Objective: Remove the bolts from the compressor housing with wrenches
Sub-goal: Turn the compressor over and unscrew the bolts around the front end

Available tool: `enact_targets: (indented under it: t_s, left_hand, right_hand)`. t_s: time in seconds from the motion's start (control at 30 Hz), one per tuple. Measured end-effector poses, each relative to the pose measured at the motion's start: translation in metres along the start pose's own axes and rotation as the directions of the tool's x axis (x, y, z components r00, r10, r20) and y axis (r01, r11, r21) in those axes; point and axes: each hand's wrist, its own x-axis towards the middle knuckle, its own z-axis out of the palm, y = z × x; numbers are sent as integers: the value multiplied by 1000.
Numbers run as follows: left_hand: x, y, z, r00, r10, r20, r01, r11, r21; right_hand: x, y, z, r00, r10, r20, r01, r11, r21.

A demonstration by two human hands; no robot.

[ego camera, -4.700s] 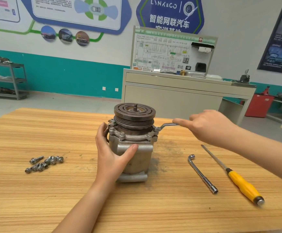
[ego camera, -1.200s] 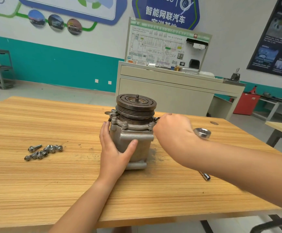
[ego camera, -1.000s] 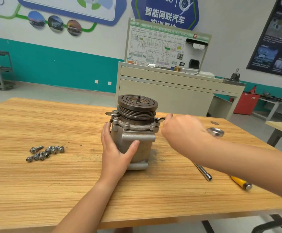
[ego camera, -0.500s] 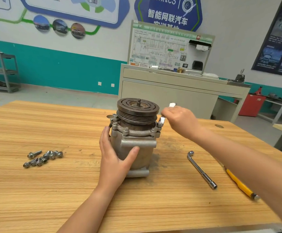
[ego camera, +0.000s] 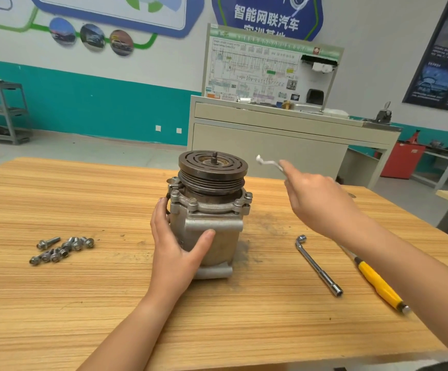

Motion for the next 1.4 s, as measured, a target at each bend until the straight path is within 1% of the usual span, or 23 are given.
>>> enact_targets:
  t_s: [0.03, 0.1, 0.23, 0.33, 0.4, 0.47, 0.57, 0.67, 0.73, 0.8, 0.93, 1.03, 1.13, 1.2, 1.27, 1.33, 1.37, 1.4]
  left_hand:
    - [0, 0, 0, 1000, -2, 1, 2, 1000, 3]
    - [0, 0, 0, 1000, -13, 3, 13, 1000, 3]
    - [0, 1, -1, 1000, -29, 8, 29, 1000, 0]
    - [-1, 1, -2, 999, -32, 8, 33, 999, -6]
    - [-1, 1, -1, 999, -34, 7, 34, 999, -10]
    - [-1, 1, -1, 1000, -31, 5, 31, 999, -12]
    - [0, 0, 0, 1000, -16, 1, 16, 1000, -6]
    - [0, 0, 0, 1000, -15, 5, 15, 1000, -11]
    - [0, -1, -1, 1000, -14, 7, 14, 1000, -12]
    - [0, -2, -1, 1000, -14, 7, 14, 1000, -14]
    - [0, -2, -1, 1000, -6, 9, 6, 1000, -12]
    - [1, -4, -1, 1000, 2, 5, -2, 1000, -9]
    - [0, -3, -1, 1000, 4, 8, -4, 1000, -15]
    - [1, -2, -1, 1000, 1, 6, 0, 1000, -17]
    - [1, -3, -1, 1000, -1, 1, 2, 1000, -10]
    - [2, -4, -2, 1000, -1, 0, 1, 1000, 1]
    - [2, -5, -2, 1000, -2, 1, 2, 1000, 6]
    - [2, -5, -1, 1000, -2, 2, 2, 1000, 10]
  right_hand:
    - [-8, -5, -6, 999, -2, 52, 7, 996, -94]
    - [-19, -16, -16, 991, -3, 135, 28, 983, -180]
    - [-22, -32, -22, 973, -14, 229, 70, 968, -239]
    - [-20, -44, -25, 962, -6, 272, 90, 951, -295]
    - [-19, -57, -29, 951, -28, 309, 150, 913, -379]
    - [-18, -70, -33, 924, -25, 381, 202, 879, -432]
    - [-16, -81, -36, 884, -7, 467, 256, 843, -473]
    - [-18, -74, -34, 887, -57, 458, 318, 795, -517]
    - [-19, -63, -32, 892, -79, 445, 325, 796, -511]
    - [-13, -50, -31, 890, -82, 448, 316, 820, -478]
    - [6, -27, -37, 858, -141, 494, 386, 812, -437]
    - [21, -10, -32, 869, -178, 461, 399, 803, -443]
    - [43, 1, -7, 909, -184, 374, 341, 844, -414]
    - [55, 1, 15, 931, -223, 289, 311, 900, -305]
    - [61, -4, 35, 942, -300, 154, 321, 938, -135]
    - [60, -10, 47, 925, -379, -12, 379, 925, 37]
    - [58, -11, 50, 919, -387, -71, 392, 915, 96]
    - [55, -11, 53, 926, -365, -99, 376, 916, 141]
